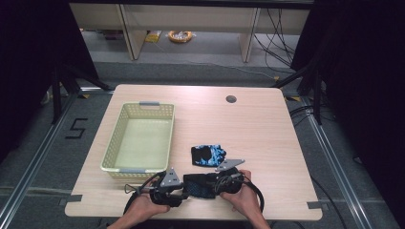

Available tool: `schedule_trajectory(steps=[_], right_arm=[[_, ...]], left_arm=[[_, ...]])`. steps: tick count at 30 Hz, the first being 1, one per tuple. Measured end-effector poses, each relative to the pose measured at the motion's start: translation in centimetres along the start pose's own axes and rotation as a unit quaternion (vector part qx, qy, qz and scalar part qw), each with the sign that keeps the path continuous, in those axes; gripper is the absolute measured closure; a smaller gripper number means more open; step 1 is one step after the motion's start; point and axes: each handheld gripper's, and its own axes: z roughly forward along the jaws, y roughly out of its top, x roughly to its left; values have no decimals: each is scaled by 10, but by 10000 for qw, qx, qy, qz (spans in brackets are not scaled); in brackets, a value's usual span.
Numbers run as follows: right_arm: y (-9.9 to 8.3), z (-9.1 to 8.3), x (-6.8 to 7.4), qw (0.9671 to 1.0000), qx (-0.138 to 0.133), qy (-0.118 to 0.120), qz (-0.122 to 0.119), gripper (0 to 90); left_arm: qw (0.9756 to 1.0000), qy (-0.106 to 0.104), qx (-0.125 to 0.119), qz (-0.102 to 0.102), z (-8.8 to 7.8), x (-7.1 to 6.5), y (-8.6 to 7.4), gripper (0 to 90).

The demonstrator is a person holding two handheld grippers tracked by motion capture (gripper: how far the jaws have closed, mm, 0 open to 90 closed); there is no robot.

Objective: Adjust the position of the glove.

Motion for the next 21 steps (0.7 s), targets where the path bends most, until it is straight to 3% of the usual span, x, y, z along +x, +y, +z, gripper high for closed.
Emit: schedule_trajectory(steps=[2,4,5,6,7,9,10,11,12,13,15,18,19,21], right_arm=[[2,-5,-1,9999,-150,-45,29,458],[4,-8,-5,9993,-355,-98,-9,445],[7,-13,-6,9994,-331,-108,35,453],[8,-13,-9,9985,-523,-126,-52,466],[10,-15,-11,9982,-568,-184,-99,472],[13,-15,-14,9972,-688,-224,-173,493],[13,-15,-14,9972,-688,-224,-173,493],[19,-16,-18,9976,-589,-238,-266,502],[22,-13,-19,9970,-657,-298,-295,502],[25,-12,-20,9973,-592,-282,-337,506],[31,-6,-24,9964,-697,-263,-412,532],[41,2,-28,9969,-563,-266,-484,553],[43,7,-28,9962,-641,-290,-513,553],[48,14,-29,9970,-599,-212,-450,552]], left_arm=[[9997,58,-42,-217,-3,0,0,495],[9998,54,-126,-135,-8,0,1,473],[9996,82,-184,-184,-10,-1,1,465],[9996,89,-202,-167,-14,-1,2,450],[9993,64,-257,-283,-16,-2,2,434],[9992,105,-298,-238,-21,-2,3,396],[9992,105,-298,-238,-21,-2,3,374],[9986,98,-345,-395,-23,-3,0,353],[9989,100,-329,-329,-24,-2,-1,337],[9984,55,-324,-461,-25,-4,-3,325],[9983,54,-313,-485,-27,-4,-7,316],[9986,83,-282,-448,-33,-2,-11,306],[9978,50,-412,-514,-34,-3,-13,305],[9980,86,-371,-498,-37,-2,-16,300]])
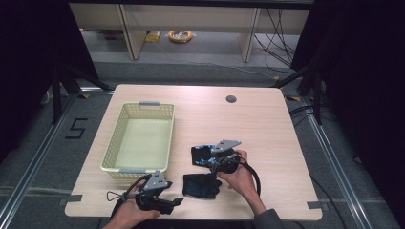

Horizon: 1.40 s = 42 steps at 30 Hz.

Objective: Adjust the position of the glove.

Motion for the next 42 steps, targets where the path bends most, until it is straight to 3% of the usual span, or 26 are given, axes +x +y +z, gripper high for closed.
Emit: schedule_trajectory(steps=[1,5,6,8,10,14,16,18,20,21,23,26,27,31,32,33,36,37,40,42], right_arm=[[1,2,-1,9999,69,91,7,555],[3,16,-3,9998,132,136,-19,565],[3,19,-4,9998,143,130,-25,567],[3,21,-5,9994,279,181,-58,576],[3,24,-4,9992,332,206,76,593],[0,30,-7,9986,487,209,-62,636],[-1,31,-10,9985,476,217,-154,640],[-2,32,-9,9988,412,245,-63,639],[-3,33,-10,9991,326,219,-146,649],[-3,32,-9,9989,403,233,-45,655],[-2,30,-8,9986,491,200,-84,689],[-3,30,-7,9989,441,170,-72,780],[-3,29,-6,9986,461,249,-19,876],[-6,29,-6,9989,282,319,181,890],[-6,30,-8,9993,239,259,136,891],[-6,30,-9,9995,214,229,94,891],[-2,26,-6,9995,188,251,106,893],[-1,24,-6,9996,138,230,22,893],[4,17,-5,9998,13,178,20,893],[6,12,-6,9998,-49,167,14,893]], left_arm=[[9999,-23,-36,-120,-1,-1,-2,300],[9998,42,19,-202,-2,3,-6,298],[10000,38,12,-75,-3,5,-6,297],[9997,53,4,-236,-2,4,-7,295],[9998,32,-17,-203,-2,4,-7,290],[9999,17,87,-135,-2,5,-9,287],[9997,48,50,-251,-1,5,-10,288],[9997,102,137,-176,-1,8,-11,288],[9997,101,92,-217,-1,8,-11,287],[9997,90,82,-207,-1,8,-11,288],[9997,67,50,-229,-1,8,-11,288],[9997,119,109,-204,-1,10,-12,288],[9996,80,78,-242,-1,10,-11,287],[9993,75,18,-378,0,10,-12,287],[9997,79,86,-204,-1,12,-12,288],[9992,73,15,-390,0,9,-13,288],[9997,104,83,-199,0,12,-13,289],[9995,63,107,-285,0,11,-13,289],[9995,57,85,-298,0,11,-13,289],[9997,71,43,-219,0,11,-13,289]])
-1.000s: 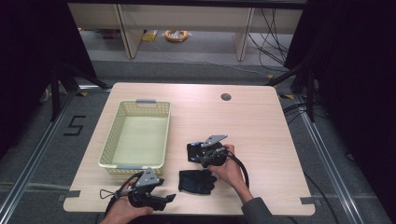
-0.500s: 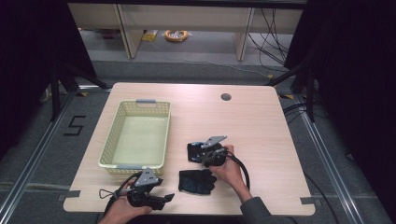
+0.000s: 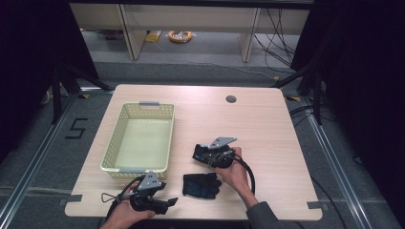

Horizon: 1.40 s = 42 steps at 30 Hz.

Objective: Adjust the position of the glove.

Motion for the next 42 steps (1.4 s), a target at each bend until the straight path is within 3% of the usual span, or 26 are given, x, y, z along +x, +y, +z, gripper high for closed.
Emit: schedule_trajectory(steps=[2,3,6,11,14,22,23,24,27,29,30,31,32,33,35,36,42], right_arm=[[2,-3,-1,9999,-134,-38,-84,893],[4,-7,-2,9999,-107,-27,-124,893],[9,-18,0,9998,-200,-63,-33,893],[18,-36,4,9987,-509,34,-3,893],[22,-48,9,9975,-682,114,-125,893],[17,-63,30,9966,-684,297,-345,893],[16,-63,33,9966,-679,292,-362,894],[15,-62,34,9961,-692,332,-446,894],[12,-62,41,9962,-633,435,-404,894],[10,-64,45,9958,-635,428,-506,893],[8,-65,48,9964,-609,422,-418,893],[7,-65,50,9955,-623,424,-568,893],[5,-66,52,9956,-617,429,-556,894],[4,-66,54,9954,-624,450,-567,893],[1,-67,58,9954,-593,484,-583,893],[0,-67,60,9948,-596,488,-660,893],[-4,-65,66,9940,-561,504,-795,893]], left_arm=[[9999,75,74,64,0,1,0,289],[10000,1,61,32,-1,0,0,289],[10000,3,61,-50,0,0,-1,289],[10000,20,59,10,-2,1,0,289],[10000,14,47,-16,-1,1,0,289],[9999,-2,41,-110,-1,2,0,288],[10000,3,56,-9,-2,3,0,288],[10000,10,50,-13,-2,3,0,288],[10000,43,45,-14,-2,3,0,288],[10000,15,45,-45,-3,3,0,288],[9999,31,-28,-136,-2,2,0,288],[9999,31,-28,-136,-2,2,0,288],[9999,20,-30,-115,-2,3,0,288],[9997,14,-32,-224,-2,2,0,288],[9999,15,-25,-156,-2,2,0,288],[10000,13,62,-16,-3,4,0,288],[10000,9,16,-87,-2,3,0,288]])
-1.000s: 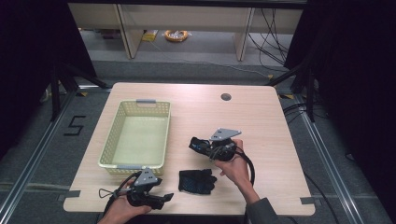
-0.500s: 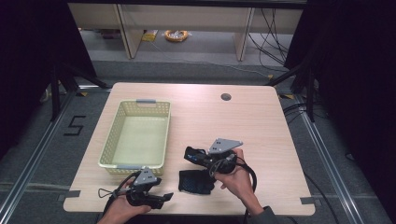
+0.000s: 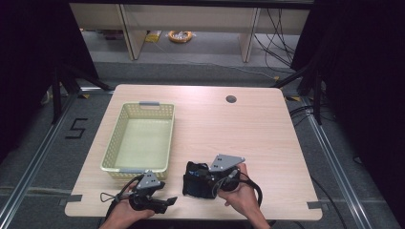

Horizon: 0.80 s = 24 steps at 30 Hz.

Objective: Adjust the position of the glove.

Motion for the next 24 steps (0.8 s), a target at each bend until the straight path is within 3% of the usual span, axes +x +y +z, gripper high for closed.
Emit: schedule_trajectory(steps=[3,5,7,8,9,12,13,15,20,23,24], right_arm=[[-1,3,4,10000,68,57,-30,893],[-3,6,6,9999,94,92,-20,893],[-5,8,9,9997,185,123,30,892],[-5,10,8,9997,190,153,-90,893],[-7,12,9,9996,214,162,-77,892],[-11,15,9,9993,305,203,3,892],[-12,16,10,9991,350,223,35,892],[-13,18,10,9992,323,234,-70,892],[-17,22,14,9983,504,300,-30,891],[-19,23,15,9978,560,347,-12,891],[-20,23,16,9975,602,377,35,891]], left_arm=[[10000,1,43,48,-1,1,0,287],[10000,5,-33,-44,0,0,0,286],[10000,-1,47,52,-1,1,0,285],[10000,2,43,40,-1,1,0,284],[10000,8,-33,-49,0,0,0,283],[10000,1,-64,-37,0,0,0,281],[9999,1,-55,-153,1,-1,0,281],[10000,11,35,-62,-1,0,0,280],[10000,50,46,-70,0,0,0,279],[9999,7,-65,-135,1,-1,0,279],[10000,2,32,-82,-1,0,0,279]])
